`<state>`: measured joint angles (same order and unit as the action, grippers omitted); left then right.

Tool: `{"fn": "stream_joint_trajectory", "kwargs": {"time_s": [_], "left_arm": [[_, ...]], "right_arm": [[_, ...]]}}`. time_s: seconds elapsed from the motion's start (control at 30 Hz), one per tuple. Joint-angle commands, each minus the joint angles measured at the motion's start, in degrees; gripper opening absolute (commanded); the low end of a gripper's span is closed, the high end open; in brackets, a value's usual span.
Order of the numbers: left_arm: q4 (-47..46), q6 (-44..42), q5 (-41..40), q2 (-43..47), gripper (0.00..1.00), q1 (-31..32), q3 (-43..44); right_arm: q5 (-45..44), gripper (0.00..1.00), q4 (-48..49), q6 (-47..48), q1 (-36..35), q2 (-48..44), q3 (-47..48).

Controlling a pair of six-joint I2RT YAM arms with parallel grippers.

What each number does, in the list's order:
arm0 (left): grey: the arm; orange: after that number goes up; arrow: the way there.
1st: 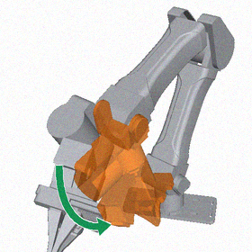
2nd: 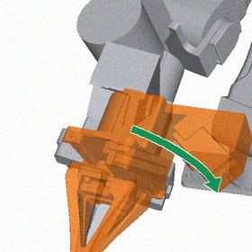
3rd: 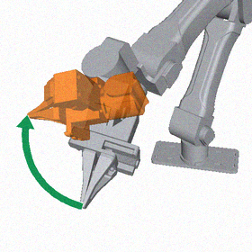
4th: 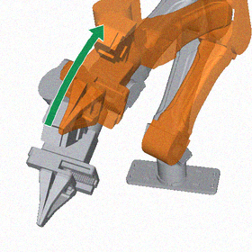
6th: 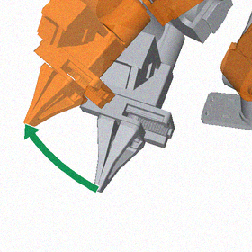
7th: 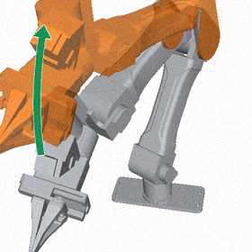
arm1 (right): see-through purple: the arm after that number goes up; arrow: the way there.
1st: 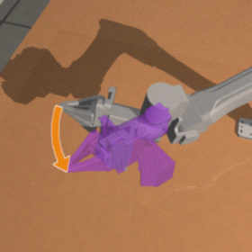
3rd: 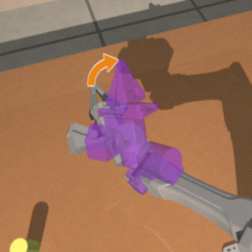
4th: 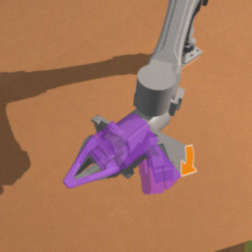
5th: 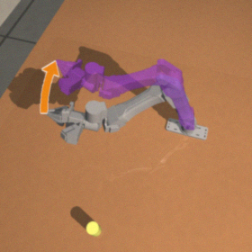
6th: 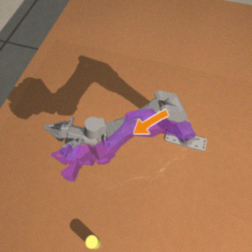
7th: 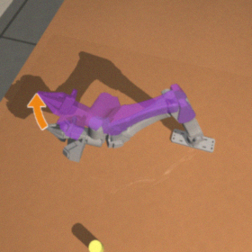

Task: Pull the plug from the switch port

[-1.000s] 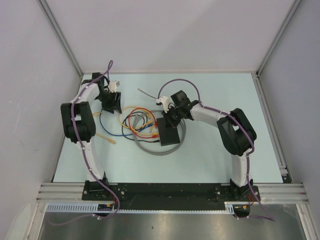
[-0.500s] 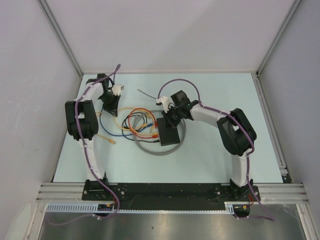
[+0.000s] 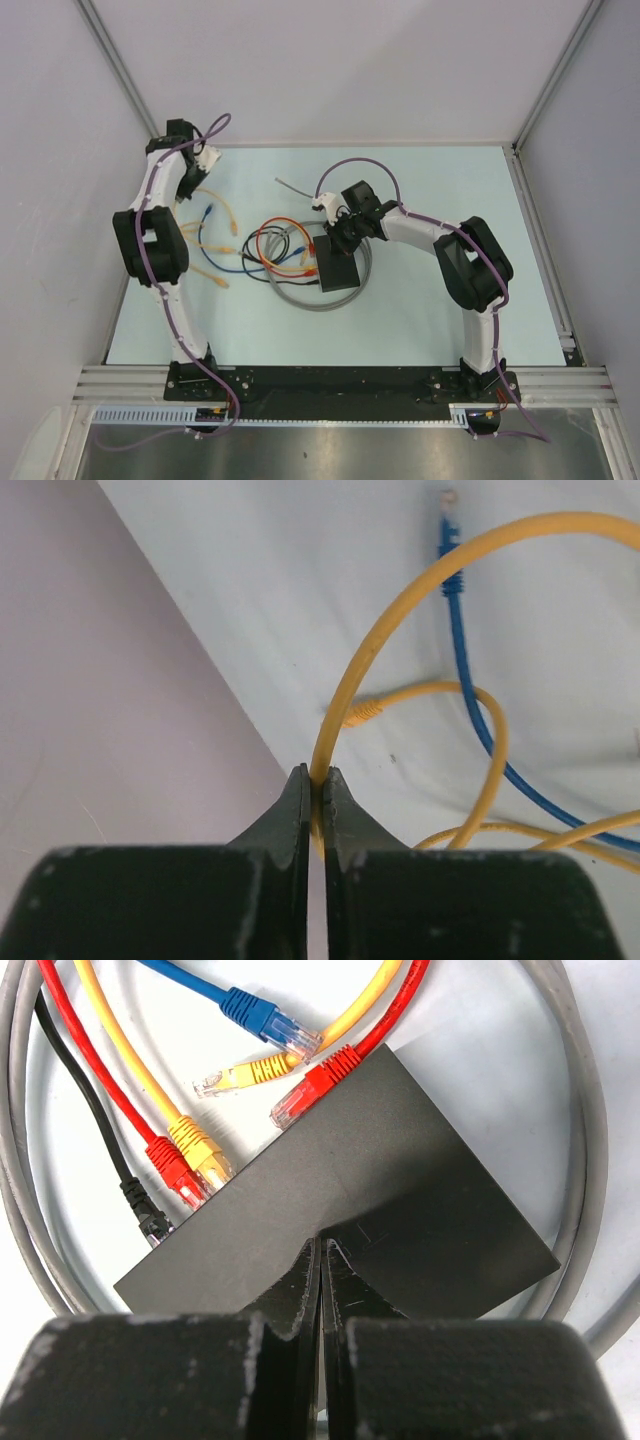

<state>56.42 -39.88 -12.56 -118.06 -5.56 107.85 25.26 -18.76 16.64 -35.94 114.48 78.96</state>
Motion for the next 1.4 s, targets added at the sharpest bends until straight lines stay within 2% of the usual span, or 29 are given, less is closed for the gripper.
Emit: {"fn": "stream_joint_trajectory", "kwargs": {"time_s": [0.0, 0.03, 0.07, 0.1, 0.17, 0.2, 0.23, 0.27, 0.37, 0.43, 0.47, 0.5, 0.57, 0.6, 0.7, 0.83, 0.9, 1.03, 1.1, 1.37], "left_arm": [[2.46, 4.80, -3.97, -4.37, 0.06, -1.64, 6.75], [1.16, 5.85, -4.23, -4.11, 0.17, -1.56, 7.10], [0.36, 8.04, -3.80, -3.59, 0.36, -1.47, 7.37], [-0.43, 8.84, -2.92, -2.80, 0.43, -1.12, 7.72], [-2.54, 11.47, 3.12, 0.28, 0.52, -0.51, 8.25], [-1.85, 11.84, 8.72, 1.50, 0.53, -0.33, 9.12], [-1.58, 12.01, 14.95, 4.21, 0.54, -0.15, 9.04], [-1.75, 12.63, 27.37, 5.89, 0.56, 0.20, 8.35], [-2.99, 11.41, 43.35, 11.70, 0.60, 3.00, 1.94], [-3.25, 10.53, 42.01, 13.37, 0.60, 5.03, -2.90], [-3.42, 10.96, 38.87, 13.47, 0.59, 8.43, -4.39], [-3.86, 12.18, 36.75, 13.38, 0.59, 9.16, -7.36], [-4.13, 18.13, 33.32, 13.21, 0.58, 9.60, -9.67], [-3.08, 20.60, 27.73, 12.86, 0.58, 9.52, -11.16], [2.43, 24.67, 21.46, 13.73, 0.58, 8.73, -14.58], [6.68, 21.44, 23.44, 18.81, 0.62, 7.58, -22.41], [4.59, 20.19, 22.76, 20.67, 0.65, 7.50, -27.93], [2.03, 16.61, 25.20, 22.17, 0.64, 7.50, -33.14], [-2.25, 15.89, 24.78, 23.05, 0.64, 7.50, -36.38], [-11.23, 8.42, 23.36, 18.48, 0.60, 7.76, -39.73]], "right_arm": [[-2.84, 0.00, -6.11, 1.29, -1.23, 3.39, -2.67], [-2.93, 0.00, -6.02, 1.29, -1.23, 3.39, -2.67], [-3.02, 0.00, -6.02, 1.29, -1.23, 3.30, -2.67], [-3.02, 0.00, -6.11, 1.29, -1.32, 3.30, -2.67], [-2.93, 0.00, -6.20, 1.29, -1.41, 3.30, -2.67], [-3.02, 0.00, -6.28, 1.29, -1.24, 3.30, -2.76], [-2.93, 0.00, -6.11, 1.29, -1.41, 3.30, -2.67], [-2.84, 0.00, -6.20, 1.29, -1.41, 3.30, -2.67], [-2.84, 0.00, -6.11, 1.46, -1.50, 3.21, -2.67], [-2.76, 0.00, -6.11, 1.55, -1.67, 3.21, -2.58], [-2.84, 0.00, -6.11, 1.55, -1.67, 3.12, -2.67], [-2.84, 0.00, -6.11, 1.55, -1.67, 3.03, -2.67], [-2.93, 0.00, -6.20, 1.64, -1.67, 2.77, -2.67], [-3.02, 0.00, -6.20, 1.64, -1.67, 2.68, -2.67], [-3.20, 0.00, -6.46, 1.64, -1.50, 2.24, -2.84], [-2.76, 0.00, -6.46, 1.55, -1.41, 2.24, -3.20], [-2.41, 0.00, -6.29, 1.37, -1.50, 2.59, -3.11], [-2.05, 0.00, -5.76, 1.20, -2.29, 3.30, -3.11], [-1.88, 0.00, -5.76, 1.02, -2.46, 3.39, -3.02], [-1.44, 0.00, -6.11, 0.85, -2.73, 3.39, -3.02]]}}
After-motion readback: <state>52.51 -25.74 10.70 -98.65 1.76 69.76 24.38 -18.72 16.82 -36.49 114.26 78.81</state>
